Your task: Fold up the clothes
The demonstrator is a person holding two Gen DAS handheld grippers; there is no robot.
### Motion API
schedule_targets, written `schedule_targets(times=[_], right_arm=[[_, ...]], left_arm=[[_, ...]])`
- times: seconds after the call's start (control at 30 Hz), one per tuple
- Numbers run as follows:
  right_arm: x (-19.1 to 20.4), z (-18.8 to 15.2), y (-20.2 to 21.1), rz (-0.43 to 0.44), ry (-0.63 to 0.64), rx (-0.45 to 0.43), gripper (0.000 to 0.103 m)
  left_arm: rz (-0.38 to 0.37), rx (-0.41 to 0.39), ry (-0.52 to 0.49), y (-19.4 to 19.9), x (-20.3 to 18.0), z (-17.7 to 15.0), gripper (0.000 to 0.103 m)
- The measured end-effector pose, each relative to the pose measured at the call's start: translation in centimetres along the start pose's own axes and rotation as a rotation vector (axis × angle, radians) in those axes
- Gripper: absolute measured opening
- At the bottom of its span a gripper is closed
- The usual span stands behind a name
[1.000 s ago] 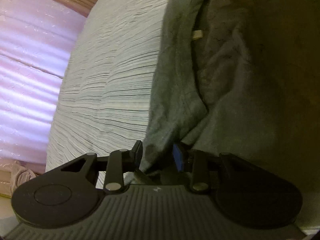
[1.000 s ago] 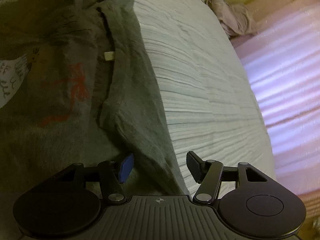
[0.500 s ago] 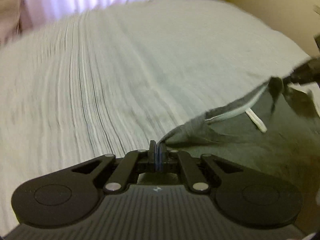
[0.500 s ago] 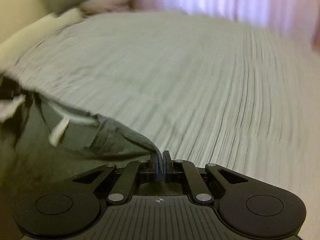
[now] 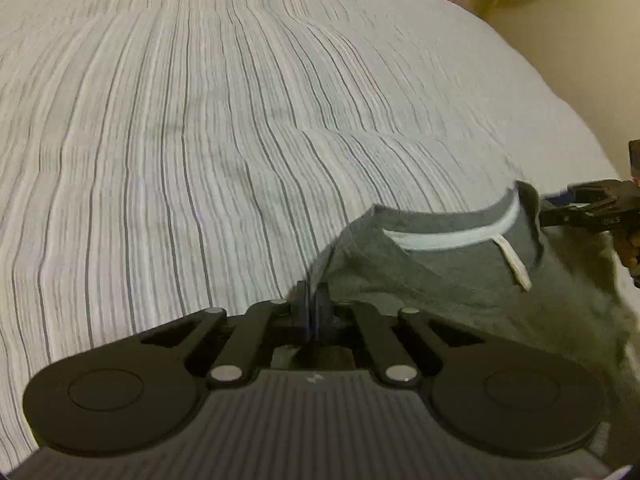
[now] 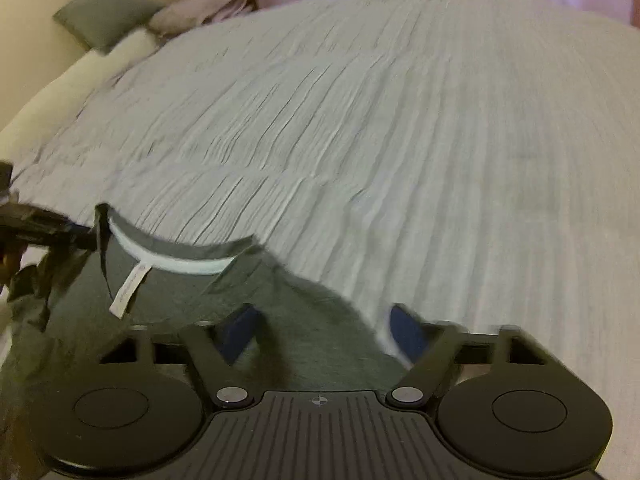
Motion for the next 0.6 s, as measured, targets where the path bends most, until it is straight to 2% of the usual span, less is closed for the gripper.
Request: schedule_targets(times=[0.03,0.2,0.3,0.37,0.4,0.43,0.5,0.53,0.6], right_arm=[[0.0,0.2,-0.3,-0.003,-0.017,0.011,0.001],[-1.5,1.3,1.9,-0.032,-0.08,-0.113,0.0],[-1.7,1.2,1.0,-0.082,-0.102,-0.076,0.001],[-1.2,0.8,-0.5,-0.12,-0.112,-0.018,0.002],[-1.2,0.8,-0.5,-0.147,-0.155,-0.026,0.012],[-1.2,0.8,-0.4,-0.175,-0.202,-0.038,0.041],[-1.6,0.7,1.3,-0.227,-0.264,-0.096,0.07],[-1.9,0.5,2.4,-0.254,-0.29,-0.137,0.07],[-2.9,-0.3,4.8,-0.27,-0.365,-0.161,0.07]], left_arm=[[0.014,-0.02,-0.018,0.2,-0.2,0.3,0.0],[0.039,-0.109,-0.082,1.2,-0.5,2.5,0.0],[0.083,-0.058,-0.111,-0.9,-0.7,2.4,0.002],[0.12,-0.041,-0.095,-1.5,-0.3,1.9,0.01],[0.131,-0.064,-0.058,-0.9,0.1,1.8,0.012],[0.142,-0.087,-0.022,-0.3,0.5,1.8,0.018],[0.151,-0.162,0.054,2.6,1.6,1.7,0.02],[0.164,-0.192,0.09,4.5,2.4,1.3,0.022],[0.207,-0.245,0.171,8.8,4.3,0.0,0.027]])
Point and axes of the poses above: each gripper's, at about its wrist camera, not at the fingertips, and y roughly against the way its jaws point, x to its left, z to its top, the point moved 4 cm from there along -y, roughly the way its jaws point, and after that the axes turned 14 degrees about -z, right-handed, at the moved point
